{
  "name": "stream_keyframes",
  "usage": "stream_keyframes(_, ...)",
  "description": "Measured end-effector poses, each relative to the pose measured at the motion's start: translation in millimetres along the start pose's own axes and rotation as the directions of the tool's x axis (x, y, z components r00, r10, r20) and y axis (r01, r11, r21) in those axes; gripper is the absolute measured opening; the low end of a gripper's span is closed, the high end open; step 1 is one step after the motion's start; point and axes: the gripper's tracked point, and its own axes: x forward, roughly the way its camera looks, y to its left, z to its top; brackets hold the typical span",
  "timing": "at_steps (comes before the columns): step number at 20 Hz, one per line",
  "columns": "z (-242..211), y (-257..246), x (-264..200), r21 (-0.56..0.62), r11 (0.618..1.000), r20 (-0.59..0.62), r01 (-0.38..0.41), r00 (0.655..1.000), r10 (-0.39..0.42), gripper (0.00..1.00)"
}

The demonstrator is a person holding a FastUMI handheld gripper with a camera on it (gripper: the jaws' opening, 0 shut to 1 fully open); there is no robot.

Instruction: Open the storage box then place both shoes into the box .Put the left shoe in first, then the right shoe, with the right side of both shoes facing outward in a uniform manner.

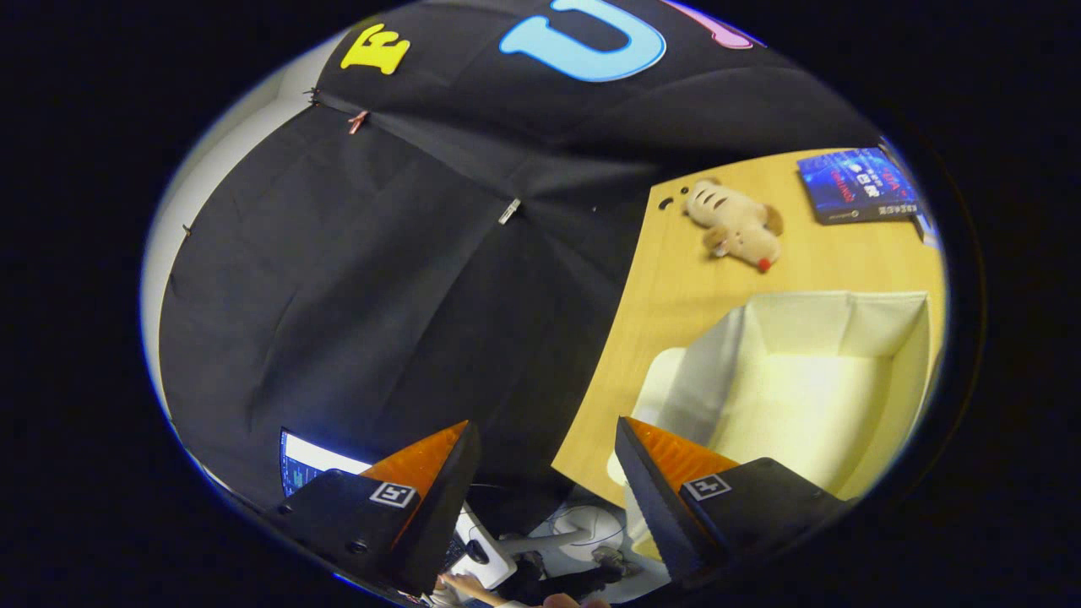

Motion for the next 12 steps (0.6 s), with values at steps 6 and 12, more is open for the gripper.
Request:
stream_keyframes(6, 23.3, -89.1, -91.6, -0.083, 0.978, 0.125, 0.189, 0.976, -0.178, 0.98)
stream_keyframes(12, 9.8, -228.2, -189.2, -0.151, 0.882, 0.138, 0.446, 0.893, -0.428, 0.98)
